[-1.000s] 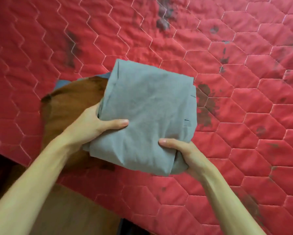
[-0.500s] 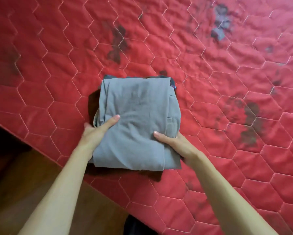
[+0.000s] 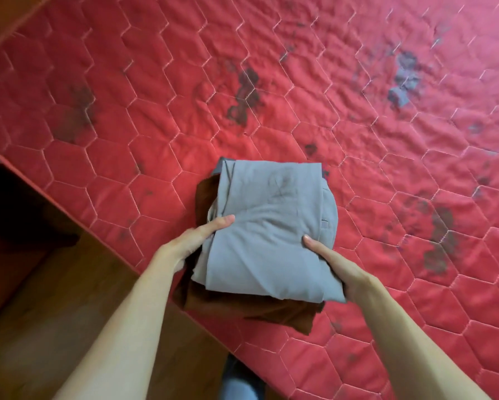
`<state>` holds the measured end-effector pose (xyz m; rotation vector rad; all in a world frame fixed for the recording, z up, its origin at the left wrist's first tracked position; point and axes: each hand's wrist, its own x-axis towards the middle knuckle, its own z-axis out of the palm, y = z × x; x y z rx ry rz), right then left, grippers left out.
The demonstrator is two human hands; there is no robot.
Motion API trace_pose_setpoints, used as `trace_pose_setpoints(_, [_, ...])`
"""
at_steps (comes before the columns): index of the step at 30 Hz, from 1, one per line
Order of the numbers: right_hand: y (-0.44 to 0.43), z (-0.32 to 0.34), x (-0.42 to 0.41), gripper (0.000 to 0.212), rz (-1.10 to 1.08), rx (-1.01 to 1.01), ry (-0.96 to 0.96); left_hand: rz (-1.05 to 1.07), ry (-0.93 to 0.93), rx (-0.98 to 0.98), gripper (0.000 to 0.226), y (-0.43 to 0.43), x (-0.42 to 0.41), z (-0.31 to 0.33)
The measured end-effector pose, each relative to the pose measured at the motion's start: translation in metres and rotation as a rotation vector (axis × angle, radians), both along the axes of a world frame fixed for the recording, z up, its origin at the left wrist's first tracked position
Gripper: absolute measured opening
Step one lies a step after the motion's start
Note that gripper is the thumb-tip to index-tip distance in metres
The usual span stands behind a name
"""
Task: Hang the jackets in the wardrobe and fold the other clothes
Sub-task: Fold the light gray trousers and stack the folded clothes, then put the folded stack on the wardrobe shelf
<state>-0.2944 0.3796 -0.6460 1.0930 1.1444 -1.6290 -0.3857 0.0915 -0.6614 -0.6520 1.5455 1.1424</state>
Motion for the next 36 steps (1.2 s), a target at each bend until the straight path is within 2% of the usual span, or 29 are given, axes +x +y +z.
trace_pose_setpoints(2, [-0.004, 0.016, 0.016, 0.069, 0.006, 0.001, -0.024, -0.006, -0.048, 0.011, 0.067, -0.003, 0.018, 0.015])
trace_pose_setpoints(3, [-0.008, 0.024, 0.028, 0.071, -0.003, 0.001, -0.049, 0.002, -0.072, 0.018, 0.066, -0.006, 0.031, 0.022])
trace_pose_setpoints(4, [-0.012, 0.034, 0.042, 0.069, -0.016, -0.003, -0.077, 0.031, -0.096, 0.025, 0.073, -0.008, 0.046, 0.029])
trace_pose_setpoints(7, [-0.021, 0.061, 0.080, 0.042, -0.068, -0.027, -0.110, 0.180, -0.143, 0.027, 0.089, -0.016, 0.099, 0.048])
trace_pose_setpoints(8, [-0.022, 0.072, 0.090, 0.042, -0.065, -0.036, -0.119, 0.213, -0.150, 0.039, 0.087, -0.018, 0.116, 0.059])
trace_pose_setpoints(11, [-0.019, 0.103, 0.107, 0.062, 0.015, -0.039, -0.116, 0.263, -0.154, 0.044, 0.085, -0.020, 0.152, 0.102])
trace_pose_setpoints(14, [-0.017, 0.149, 0.108, 0.065, 0.108, -0.029, -0.047, 0.323, -0.115, 0.046, 0.087, -0.024, 0.174, 0.157])
trace_pose_setpoints(18, [-0.028, 0.224, 0.098, 0.065, 0.190, -0.041, 0.128, 0.439, 0.026, 0.014, 0.093, -0.032, 0.196, 0.252])
trace_pose_setpoints(21, [-0.042, 0.286, 0.087, 0.060, 0.285, -0.095, 0.292, 0.521, 0.214, -0.032, 0.078, -0.041, 0.213, 0.331])
trace_pose_setpoints(25, [-0.074, 0.355, 0.067, 0.081, 0.427, -0.146, 0.484, 0.699, 0.410, -0.091, 0.066, -0.059, 0.245, 0.416])
trace_pose_setpoints(29, [-0.115, 0.425, 0.056, 0.063, 0.527, -0.193, 0.650, 0.856, 0.592, -0.053, 0.064, -0.082, 0.274, 0.479])
trace_pose_setpoints(34, [-0.178, 0.490, 0.053, 0.078, 0.637, -0.258, 0.830, 0.944, 0.737, 0.066, 0.091, -0.134, 0.303, 0.539])
trace_pose_setpoints(35, [-0.193, 0.501, 0.052, 0.084, 0.650, -0.268, 0.872, 0.966, 0.750, 0.074, 0.084, -0.147, 0.306, 0.549])
trace_pose_setpoints(36, [-0.209, 0.511, 0.052, 0.091, 0.667, -0.274, 0.916, 0.987, 0.762, 0.072, 0.069, -0.159, 0.310, 0.557])
